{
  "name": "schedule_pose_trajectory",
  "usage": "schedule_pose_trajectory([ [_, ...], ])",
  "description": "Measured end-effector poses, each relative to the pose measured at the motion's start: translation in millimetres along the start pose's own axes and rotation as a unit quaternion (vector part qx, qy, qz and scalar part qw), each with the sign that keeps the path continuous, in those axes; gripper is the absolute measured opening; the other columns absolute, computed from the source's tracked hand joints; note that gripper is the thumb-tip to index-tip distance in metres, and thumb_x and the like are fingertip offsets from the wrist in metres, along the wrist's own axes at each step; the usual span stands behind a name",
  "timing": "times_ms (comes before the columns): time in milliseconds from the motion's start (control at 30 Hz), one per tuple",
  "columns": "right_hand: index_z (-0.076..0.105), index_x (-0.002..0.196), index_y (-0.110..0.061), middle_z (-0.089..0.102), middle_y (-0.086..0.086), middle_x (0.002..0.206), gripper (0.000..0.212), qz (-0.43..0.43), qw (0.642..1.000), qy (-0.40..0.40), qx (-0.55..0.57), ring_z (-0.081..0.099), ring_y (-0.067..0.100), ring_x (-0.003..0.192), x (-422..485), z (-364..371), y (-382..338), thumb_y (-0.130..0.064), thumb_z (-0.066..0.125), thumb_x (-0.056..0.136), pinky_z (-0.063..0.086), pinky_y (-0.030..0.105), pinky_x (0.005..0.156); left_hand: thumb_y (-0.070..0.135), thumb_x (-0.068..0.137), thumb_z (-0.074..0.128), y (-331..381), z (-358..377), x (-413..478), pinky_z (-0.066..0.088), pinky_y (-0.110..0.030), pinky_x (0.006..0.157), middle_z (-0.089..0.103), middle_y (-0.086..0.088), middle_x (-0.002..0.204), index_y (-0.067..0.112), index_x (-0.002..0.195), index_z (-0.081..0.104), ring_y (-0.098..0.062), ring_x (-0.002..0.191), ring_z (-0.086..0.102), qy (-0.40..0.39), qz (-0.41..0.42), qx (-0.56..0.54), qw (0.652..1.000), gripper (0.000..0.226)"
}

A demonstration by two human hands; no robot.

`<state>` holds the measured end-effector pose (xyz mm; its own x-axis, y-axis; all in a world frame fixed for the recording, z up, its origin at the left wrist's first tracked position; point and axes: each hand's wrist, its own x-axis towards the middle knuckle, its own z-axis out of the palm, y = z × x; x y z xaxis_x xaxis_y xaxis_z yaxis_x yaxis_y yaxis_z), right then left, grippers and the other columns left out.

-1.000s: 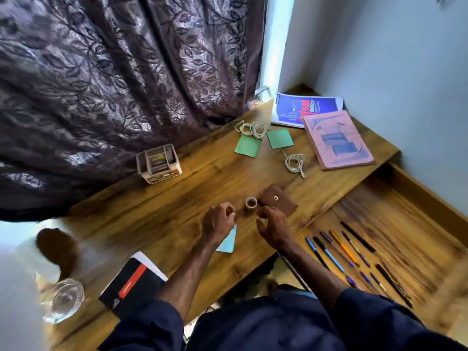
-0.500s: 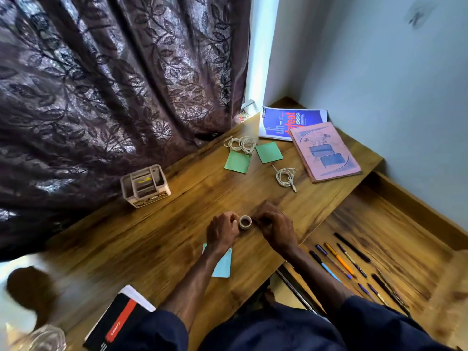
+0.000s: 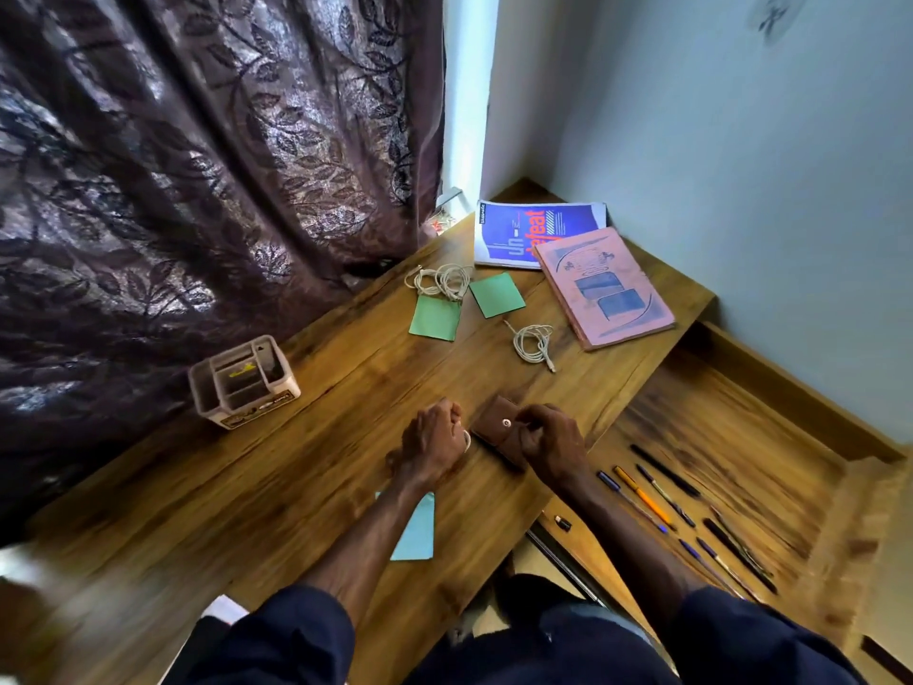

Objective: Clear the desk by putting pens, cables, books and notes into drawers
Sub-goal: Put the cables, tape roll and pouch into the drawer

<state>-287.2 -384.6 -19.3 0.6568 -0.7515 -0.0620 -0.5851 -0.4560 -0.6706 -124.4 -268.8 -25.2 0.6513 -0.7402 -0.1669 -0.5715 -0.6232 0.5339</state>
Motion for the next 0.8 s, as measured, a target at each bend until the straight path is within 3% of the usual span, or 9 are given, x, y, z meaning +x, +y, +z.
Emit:
schedule_pose_trajectory([
  [133, 0.075, 0.104, -0.013, 0.077, 0.004, 0.098, 0.020, 0.019, 0.999, 0.033, 0.012, 0.071, 0.015, 0.085, 53.4, -6.8, -6.7, -0.011, 0.067, 0.085, 0.059, 0.034, 0.075, 0.021, 0.095, 0.059, 1.5, -8.8, 34.6, 0.048, -0.026, 0.073, 0.073, 0.004, 0.110, 0.025, 0.110, 0.066, -0.016, 0.101, 0.067, 0.009, 0.013, 0.025, 1.000, 0.017],
  [233, 0.072, 0.112, -0.011, 0.075, 0.014, 0.102, 0.028, 0.064, 0.997, 0.020, -0.026, 0.071, 0.030, 0.094, 106.4, -11.3, -5.1, -0.024, 0.070, 0.088, 0.057, 0.039, 0.079, 0.021, 0.093, 0.060, 2.5, -16.7, 61.8, 0.050, -0.027, 0.072, 0.072, 0.003, 0.109, 0.024, 0.108, 0.068, -0.016, 0.100, 0.067, 0.013, 0.008, 0.039, 0.999, 0.017],
  [400, 0.063, 0.118, -0.006, 0.066, 0.019, 0.119, 0.040, 0.110, 0.985, -0.044, -0.127, 0.061, 0.037, 0.113, 163.0, -1.5, 16.1, -0.037, 0.066, 0.093, 0.047, 0.042, 0.091, 0.019, 0.091, 0.060, 6.8, -22.0, 108.5, 0.057, -0.034, 0.085, 0.075, 0.000, 0.107, 0.022, 0.105, 0.072, -0.020, 0.101, 0.070, 0.021, -0.004, 0.051, 0.998, 0.019],
  [500, 0.064, 0.106, -0.010, 0.068, 0.017, 0.106, 0.023, 0.078, 0.989, -0.032, -0.122, 0.062, 0.037, 0.100, 170.8, 11.2, 27.3, -0.029, 0.061, 0.092, 0.050, 0.043, 0.080, 0.019, 0.091, 0.061, 8.9, -19.6, 143.1, 0.057, -0.034, 0.083, 0.074, -0.001, 0.106, 0.021, 0.105, 0.072, -0.021, 0.100, 0.070, 0.029, -0.001, 0.066, 0.997, 0.018],
  [600, 0.063, 0.087, -0.016, 0.068, 0.011, 0.082, 0.007, 0.028, 0.996, -0.005, -0.081, 0.064, 0.033, 0.076, 169.1, 16.6, 33.1, -0.022, 0.066, 0.085, 0.045, 0.035, 0.060, 0.019, 0.092, 0.058, 16.2, -19.4, 182.9, 0.054, -0.034, 0.077, 0.074, -0.002, 0.104, 0.021, 0.105, 0.070, -0.024, 0.096, 0.070, 0.043, 0.003, 0.078, 0.996, 0.017],
  [700, 0.055, 0.080, -0.023, 0.064, 0.004, 0.070, 0.015, 0.004, 0.998, 0.024, -0.060, 0.059, 0.026, 0.062, 166.6, 16.3, 39.1, -0.024, 0.071, 0.082, 0.036, 0.029, 0.053, 0.023, 0.095, 0.054, 26.0, -17.9, 224.4, 0.052, -0.044, 0.088, 0.069, -0.012, 0.112, 0.014, 0.112, 0.065, -0.035, 0.105, 0.065, 0.041, -0.049, 0.072, 0.995, 0.022],
  [800, 0.052, 0.079, -0.022, 0.060, 0.000, 0.067, 0.020, 0.004, 0.998, 0.045, -0.050, 0.054, 0.020, 0.059, 163.4, 13.0, 43.1, -0.028, 0.071, 0.083, 0.039, 0.031, 0.051, 0.035, 0.093, 0.059, 31.6, -16.8, 257.8, 0.053, -0.044, 0.087, 0.069, -0.013, 0.116, 0.011, 0.113, 0.064, -0.036, 0.109, 0.065, 0.074, -0.097, 0.071, 0.990, 0.031],
])
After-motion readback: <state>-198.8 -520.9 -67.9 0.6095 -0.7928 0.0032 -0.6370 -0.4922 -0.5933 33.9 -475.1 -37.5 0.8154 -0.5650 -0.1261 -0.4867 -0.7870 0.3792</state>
